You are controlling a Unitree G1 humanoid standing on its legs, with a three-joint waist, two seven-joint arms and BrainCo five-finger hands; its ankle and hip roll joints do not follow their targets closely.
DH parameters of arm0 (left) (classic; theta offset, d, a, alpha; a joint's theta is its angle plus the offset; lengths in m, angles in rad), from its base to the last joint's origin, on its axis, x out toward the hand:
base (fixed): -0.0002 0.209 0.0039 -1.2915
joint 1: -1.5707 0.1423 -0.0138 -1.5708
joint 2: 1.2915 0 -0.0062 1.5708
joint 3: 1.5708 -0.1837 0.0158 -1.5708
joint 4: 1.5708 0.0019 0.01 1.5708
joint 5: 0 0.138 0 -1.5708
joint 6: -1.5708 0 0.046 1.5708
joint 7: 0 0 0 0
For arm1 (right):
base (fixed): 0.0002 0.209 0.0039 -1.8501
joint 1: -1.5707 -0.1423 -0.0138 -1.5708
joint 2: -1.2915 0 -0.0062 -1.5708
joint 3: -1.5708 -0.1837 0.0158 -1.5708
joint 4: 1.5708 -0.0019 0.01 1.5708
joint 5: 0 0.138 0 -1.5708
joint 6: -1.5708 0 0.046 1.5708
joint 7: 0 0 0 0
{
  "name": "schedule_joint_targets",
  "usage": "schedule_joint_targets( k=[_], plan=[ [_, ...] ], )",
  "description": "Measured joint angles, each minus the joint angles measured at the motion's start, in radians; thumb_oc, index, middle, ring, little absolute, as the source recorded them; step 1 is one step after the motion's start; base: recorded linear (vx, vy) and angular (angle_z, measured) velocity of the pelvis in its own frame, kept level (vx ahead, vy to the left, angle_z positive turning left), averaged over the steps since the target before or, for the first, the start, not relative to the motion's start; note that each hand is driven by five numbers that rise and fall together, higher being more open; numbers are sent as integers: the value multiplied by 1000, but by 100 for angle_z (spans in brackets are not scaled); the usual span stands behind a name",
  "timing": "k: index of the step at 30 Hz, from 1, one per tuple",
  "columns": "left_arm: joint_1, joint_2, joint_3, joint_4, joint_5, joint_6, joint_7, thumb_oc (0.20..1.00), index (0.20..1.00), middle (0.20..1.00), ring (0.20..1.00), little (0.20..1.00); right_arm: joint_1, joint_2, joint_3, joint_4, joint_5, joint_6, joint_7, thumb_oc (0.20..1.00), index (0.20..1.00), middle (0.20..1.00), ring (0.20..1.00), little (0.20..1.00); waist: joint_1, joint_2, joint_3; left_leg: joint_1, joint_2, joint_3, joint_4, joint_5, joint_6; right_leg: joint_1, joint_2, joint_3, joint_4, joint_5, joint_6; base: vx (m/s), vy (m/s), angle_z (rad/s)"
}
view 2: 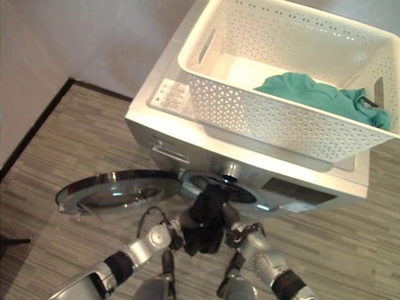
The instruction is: Grab the laundry basket,head to the washer,open it,put in the laundry and shut it.
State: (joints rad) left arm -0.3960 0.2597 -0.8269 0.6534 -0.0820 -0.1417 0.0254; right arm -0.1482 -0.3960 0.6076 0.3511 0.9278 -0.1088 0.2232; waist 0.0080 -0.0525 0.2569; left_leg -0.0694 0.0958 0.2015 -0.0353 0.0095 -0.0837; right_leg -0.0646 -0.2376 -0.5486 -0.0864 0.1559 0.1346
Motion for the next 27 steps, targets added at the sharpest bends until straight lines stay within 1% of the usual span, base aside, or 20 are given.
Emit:
schedule_joint_targets(
  k=[5,8,10,11,13,14,16,17,18,19,20,22,23,24,26,27],
  plan=[
    [37,-26,92,23,-43,0,3,200,200,200,200,200,70,-17,-61,-35,-21,1,27,1000,1000,1000,1000,1000,-9,-10,1,0,0,1,0,0,0,0,0,0,0,0,0,0,0,0],
    [48,-25,137,24,-89,-1,1,200,200,200,200,200,178,-42,-113,-21,-41,8,46,1000,1000,1000,1000,1000,-19,-19,4,1,0,1,-2,0,0,-1,0,1,0,0,0,0,0,0],
    [48,-21,162,24,-114,-1,1,200,200,200,200,200,243,-48,-163,23,-60,15,67,1000,1000,1000,1000,1000,-25,-27,8,1,0,2,-1,0,0,-1,0,1,0,0,0,0,0,0],
    [51,-10,189,24,-117,-2,-2,200,200,200,200,200,294,-49,-220,87,-62,24,78,1000,1000,1000,1000,1000,-28,-33,11,3,0,4,-2,0,0,-1,0,4,0,0,0,-4,-18,-4],
    [56,8,202,23,-138,-3,-4,200,200,200,200,200,356,-72,-267,169,-82,30,83,1000,1000,1000,1000,1000,-34,-41,15,5,1,8,-4,0,0,-1,1,9,0,0,0,-1,-24,-11],
    [76,26,235,22,-151,-3,-8,200,200,200,200,200,380,-76,-291,224,-106,36,88,1000,1000,1000,1000,1000,-47,-51,20,15,3,18,-7,0,0,-1,3,19,0,0,0,1,-27,-17],
    [115,50,272,19,-159,-4,-21,200,200,200,200,200,403,-64,-362,437,-162,40,111,1000,1000,1000,1000,1000,-67,-55,22,17,6,21,-7,0,0,-1,7,23,0,0,0,7,-39,-9],
    [124,54,277,19,-167,-4,-27,200,200,200,200,200,406,-59,-383,496,-170,42,109,1000,1000,1000,1000,1000,-68,-55,22,17,7,22,-7,0,0,-1,8,23,0,0,0,-5,-59,0],
    [136,59,285,18,-183,-3,-41,200,200,200,200,200,397,-27,-477,670,-206,38,114,1000,1000,1000,1000,1000,-69,-55,22,15,9,21,-7,0,0,0,9,23,0,-1,0,-9,-40,-1],
    [141,62,291,14,-186,-2,-47,200,200,200,200,200,373,-12,-529,768,-228,41,99,1000,1000,1000,1000,1000,-67,-56,21,13,9,22,-7,0,0,0,10,24,0,-2,0,-63,-55,0],
    [142,62,299,7,-187,-1,-52,200,200,200,200,200,352,-13,-569,894,-281,53,67,1000,1000,1000,1000,1000,-70,-55,22,10,9,20,-10,0,0,-3,10,25,0,-5,3,-51,-25,0],
    [133,59,301,-5,-195,-1,-52,200,200,200,200,200,341,-15,-577,953,-358,62,34,1000,1000,1000,1000,1000,-74,-53,22,-7,12,13,-3,1,-1,-14,13,23,0,-6,3,-105,-34,6],
    [132,58,301,-6,-195,-1,-52,200,200,200,200,200,340,-15,-576,954,-360,63,32,1000,1000,1000,1000,1000,-74,-53,22,-8,12,13,-3,2,-1,-14,13,23,0,-6,3,-196,-44,11],
    [108,43,300,-8,-197,-1,-53,200,200,200,200,200,317,-13,-572,947,-407,63,13,1000,1000,1000,1000,1000,-74,-45,22,-43,16,3,10,5,-1,-46,13,21,19,-15,-5,-192,-52,9],
    [62,21,290,-6,-224,-1,-52,200,200,200,200,200,249,-12,-516,950,-437,66,-8,1000,1000,1000,1000,1000,-69,-37,30,-116,23,-1,55,5,1,-120,4,27,82,-34,-17,-154,-48,13],
    [-4,7,285,8,-234,-2,-50,200,200,200,200,200,183,-13,-475,950,-461,66,-22,1000,1000,1000,1000,1000,-63,-27,43,-184,31,-12,96,3,3,-187,-2,28,128,-51,-25,-119,-47,17]
  ],
)
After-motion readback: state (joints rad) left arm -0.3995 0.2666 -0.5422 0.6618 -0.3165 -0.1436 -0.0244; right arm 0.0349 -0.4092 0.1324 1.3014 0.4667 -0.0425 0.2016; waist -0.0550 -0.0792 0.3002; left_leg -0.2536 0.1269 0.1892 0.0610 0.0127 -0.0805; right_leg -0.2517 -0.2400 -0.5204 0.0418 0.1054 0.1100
